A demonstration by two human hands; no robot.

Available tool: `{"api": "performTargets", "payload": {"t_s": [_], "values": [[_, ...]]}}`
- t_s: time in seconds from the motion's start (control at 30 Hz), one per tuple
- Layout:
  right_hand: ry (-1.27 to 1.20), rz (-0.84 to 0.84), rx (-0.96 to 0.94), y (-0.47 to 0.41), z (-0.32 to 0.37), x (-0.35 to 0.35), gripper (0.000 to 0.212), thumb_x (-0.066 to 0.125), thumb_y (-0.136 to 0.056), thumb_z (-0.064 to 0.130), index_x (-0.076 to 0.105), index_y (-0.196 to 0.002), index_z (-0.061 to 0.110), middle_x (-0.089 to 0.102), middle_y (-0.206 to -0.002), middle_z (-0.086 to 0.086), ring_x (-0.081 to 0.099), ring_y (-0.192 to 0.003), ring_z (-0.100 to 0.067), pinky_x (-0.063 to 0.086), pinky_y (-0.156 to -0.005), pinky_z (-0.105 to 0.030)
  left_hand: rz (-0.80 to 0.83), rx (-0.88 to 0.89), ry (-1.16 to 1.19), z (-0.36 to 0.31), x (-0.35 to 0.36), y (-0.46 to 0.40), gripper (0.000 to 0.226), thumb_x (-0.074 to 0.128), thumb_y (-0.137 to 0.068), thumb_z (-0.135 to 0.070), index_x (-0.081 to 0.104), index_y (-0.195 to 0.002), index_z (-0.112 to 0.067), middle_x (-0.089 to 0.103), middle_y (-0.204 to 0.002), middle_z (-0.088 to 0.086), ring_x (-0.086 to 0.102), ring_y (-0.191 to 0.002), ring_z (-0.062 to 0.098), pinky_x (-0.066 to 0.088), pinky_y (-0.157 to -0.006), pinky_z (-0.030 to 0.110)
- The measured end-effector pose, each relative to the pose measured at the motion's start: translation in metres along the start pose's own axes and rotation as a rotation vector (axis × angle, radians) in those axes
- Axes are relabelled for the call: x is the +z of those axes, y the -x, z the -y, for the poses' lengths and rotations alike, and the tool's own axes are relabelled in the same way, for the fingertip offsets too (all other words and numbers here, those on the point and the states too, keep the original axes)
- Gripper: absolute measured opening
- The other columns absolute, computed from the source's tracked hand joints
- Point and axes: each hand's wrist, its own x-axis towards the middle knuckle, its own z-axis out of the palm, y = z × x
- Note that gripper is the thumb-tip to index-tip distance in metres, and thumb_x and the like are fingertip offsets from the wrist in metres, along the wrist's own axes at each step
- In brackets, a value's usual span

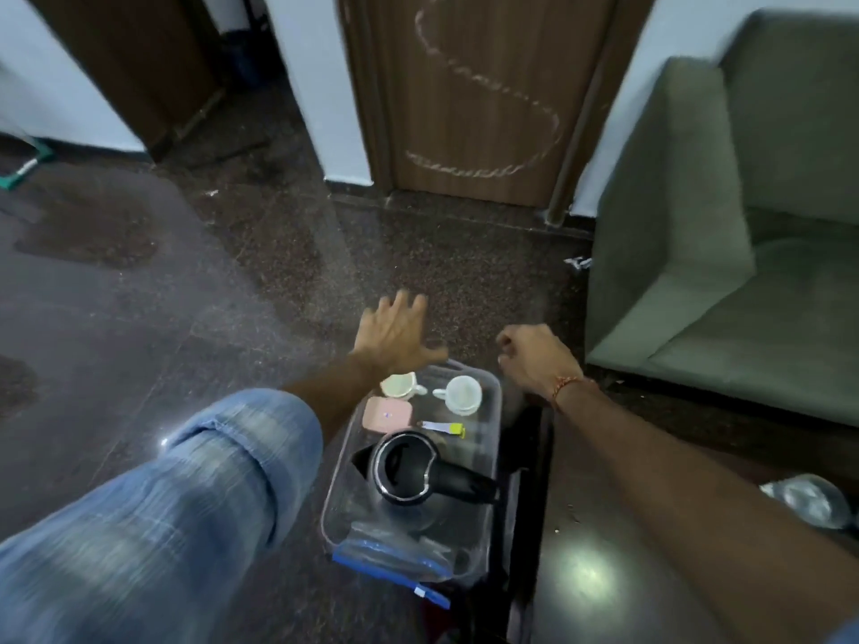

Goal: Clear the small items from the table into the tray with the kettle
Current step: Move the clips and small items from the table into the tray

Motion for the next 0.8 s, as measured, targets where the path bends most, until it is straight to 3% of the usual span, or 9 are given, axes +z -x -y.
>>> {"api": "performTargets", "payload": {"t_s": [0.17,0.33,0.67,0.8], "values": [[-0.035,-0.162,0.123,0.054,-0.067,-0.100,0.030,0.060,-0.087,0.022,0.066,-0.116,0.019,0.069,-0.114,-0.010,0.066,-0.104,-0.030,0.055,-0.092,-0.040,-0.087,0.232,-0.007,-0.111,-0.077,-0.028,0.079,0.055,-0.069,-0.075,0.045,-0.124,-0.019,0.049,-0.122,0.009,0.050,-0.111,0.035,0.045,-0.085,0.051],[0.008,-0.308,0.278,0.133,-0.162,-0.166,0.039,0.056,-0.086,0.023,0.061,-0.124,0.019,0.064,-0.122,-0.014,0.061,-0.110,-0.035,0.051,-0.095,-0.042,-0.129,0.447,-0.009,-0.255,-0.108,-0.034,0.081,0.053,-0.068,-0.077,0.047,-0.125,-0.020,0.048,-0.124,0.008,0.049,-0.113,0.034,0.045,-0.086,0.050],[-0.090,-0.395,0.527,0.263,-0.331,-0.195,0.045,0.058,-0.085,0.023,0.058,-0.129,0.014,0.062,-0.126,-0.016,0.060,-0.115,-0.034,0.050,-0.098,-0.040,-0.051,0.741,-0.014,-0.494,-0.066,0.010,0.075,0.058,-0.069,-0.071,0.047,-0.122,-0.020,0.048,-0.120,0.005,0.051,-0.108,0.030,0.047,-0.082,0.045],[-0.132,-0.434,0.621,0.297,-0.385,-0.185,0.035,0.059,-0.083,0.020,0.063,-0.117,0.010,0.064,-0.118,-0.019,0.061,-0.110,-0.038,0.052,-0.093,-0.041,0.010,0.805,-0.024,-0.552,-0.040,0.029,0.075,0.055,-0.069,-0.072,0.047,-0.123,-0.019,0.048,-0.120,0.005,0.051,-0.108,0.029,0.046,-0.082,0.044]]}}
